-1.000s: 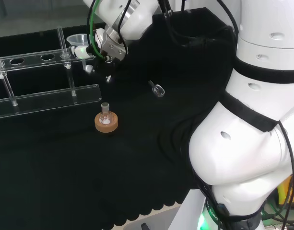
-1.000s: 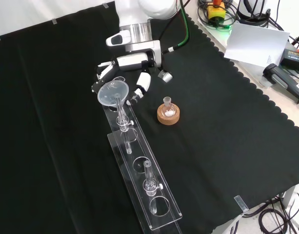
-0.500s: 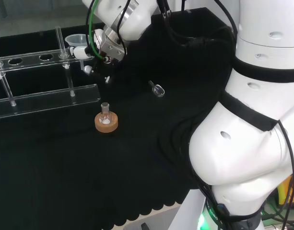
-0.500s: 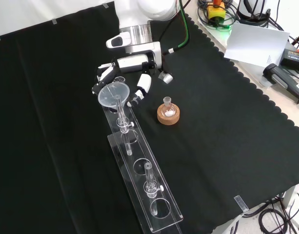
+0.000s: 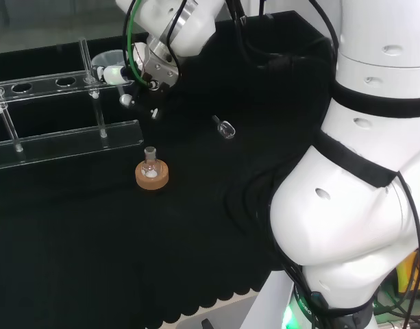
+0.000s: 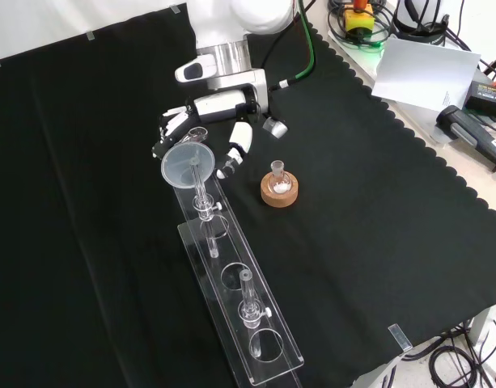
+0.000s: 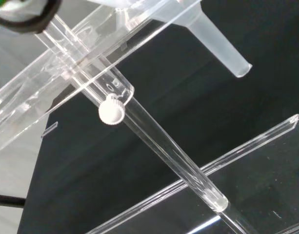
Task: Put the funnel back on the funnel stand.
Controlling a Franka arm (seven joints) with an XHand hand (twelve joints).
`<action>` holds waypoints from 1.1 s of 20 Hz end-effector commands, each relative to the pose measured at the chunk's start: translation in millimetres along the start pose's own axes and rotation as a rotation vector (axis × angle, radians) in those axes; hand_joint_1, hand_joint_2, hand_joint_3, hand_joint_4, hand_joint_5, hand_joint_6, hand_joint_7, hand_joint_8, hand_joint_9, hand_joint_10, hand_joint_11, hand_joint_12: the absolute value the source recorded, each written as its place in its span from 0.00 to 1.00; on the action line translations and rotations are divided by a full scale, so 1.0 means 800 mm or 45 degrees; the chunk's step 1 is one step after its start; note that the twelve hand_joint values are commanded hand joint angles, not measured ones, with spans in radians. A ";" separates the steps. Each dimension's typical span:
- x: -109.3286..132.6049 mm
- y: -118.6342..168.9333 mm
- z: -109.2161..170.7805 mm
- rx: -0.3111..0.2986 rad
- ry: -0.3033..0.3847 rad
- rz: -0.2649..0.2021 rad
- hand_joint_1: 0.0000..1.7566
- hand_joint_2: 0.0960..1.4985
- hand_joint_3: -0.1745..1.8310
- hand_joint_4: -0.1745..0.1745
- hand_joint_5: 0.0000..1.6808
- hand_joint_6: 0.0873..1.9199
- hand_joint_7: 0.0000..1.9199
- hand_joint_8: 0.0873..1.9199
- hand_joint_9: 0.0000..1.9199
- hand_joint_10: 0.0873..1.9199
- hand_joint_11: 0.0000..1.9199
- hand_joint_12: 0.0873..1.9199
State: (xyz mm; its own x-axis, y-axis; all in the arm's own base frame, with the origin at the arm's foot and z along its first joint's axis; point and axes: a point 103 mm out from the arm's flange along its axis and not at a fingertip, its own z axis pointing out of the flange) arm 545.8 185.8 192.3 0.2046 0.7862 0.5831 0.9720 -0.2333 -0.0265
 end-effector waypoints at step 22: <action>0.018 0.007 -0.065 -0.065 -0.085 -0.085 0.29 0.36 0.19 0.53 0.21 0.00 0.21 0.26 0.12 0.41 0.00 0.60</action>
State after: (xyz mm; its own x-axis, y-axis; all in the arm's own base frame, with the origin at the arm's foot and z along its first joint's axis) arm 547.6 174.7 230.4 0.1558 0.8266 0.5407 0.9783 -0.2047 0.0311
